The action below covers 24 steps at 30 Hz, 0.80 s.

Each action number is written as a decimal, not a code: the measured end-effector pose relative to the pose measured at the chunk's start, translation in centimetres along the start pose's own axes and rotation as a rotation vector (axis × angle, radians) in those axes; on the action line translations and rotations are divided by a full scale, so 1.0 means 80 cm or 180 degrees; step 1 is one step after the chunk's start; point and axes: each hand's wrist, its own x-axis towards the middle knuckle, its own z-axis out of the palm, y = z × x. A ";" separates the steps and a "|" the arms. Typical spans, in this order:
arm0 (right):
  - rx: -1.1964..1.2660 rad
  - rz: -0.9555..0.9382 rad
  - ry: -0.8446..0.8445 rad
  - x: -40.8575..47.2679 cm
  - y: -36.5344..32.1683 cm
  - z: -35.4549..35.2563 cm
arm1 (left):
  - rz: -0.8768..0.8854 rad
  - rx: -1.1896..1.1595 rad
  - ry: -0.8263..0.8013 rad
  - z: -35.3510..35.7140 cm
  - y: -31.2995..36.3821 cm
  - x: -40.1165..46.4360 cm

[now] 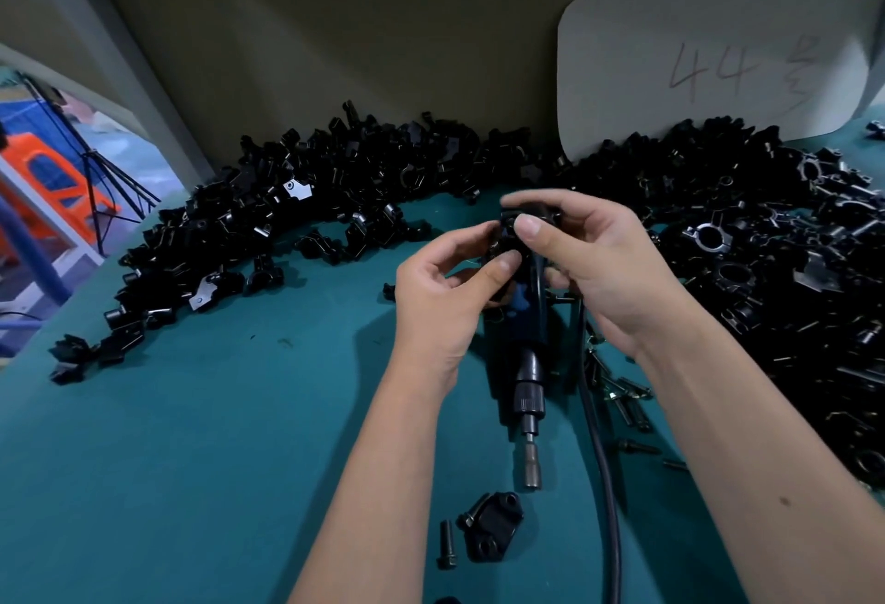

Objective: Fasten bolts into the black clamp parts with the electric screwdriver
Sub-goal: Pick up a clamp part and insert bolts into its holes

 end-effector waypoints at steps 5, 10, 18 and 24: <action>-0.0451 -0.0098 -0.0145 0.002 0.002 0.016 | -0.0346 -0.0341 0.0114 -0.004 0.001 0.003; -0.0783 -0.0014 -0.0290 0.003 -0.005 0.022 | -0.0403 -0.0627 0.0134 -0.005 0.004 0.001; -0.1058 -0.0330 -0.0141 0.008 -0.006 0.009 | -0.0398 -0.0655 0.0215 -0.004 0.009 0.001; -0.1090 -0.0343 -0.0325 0.007 -0.008 -0.003 | -0.0407 -0.0610 0.0271 -0.006 0.008 0.002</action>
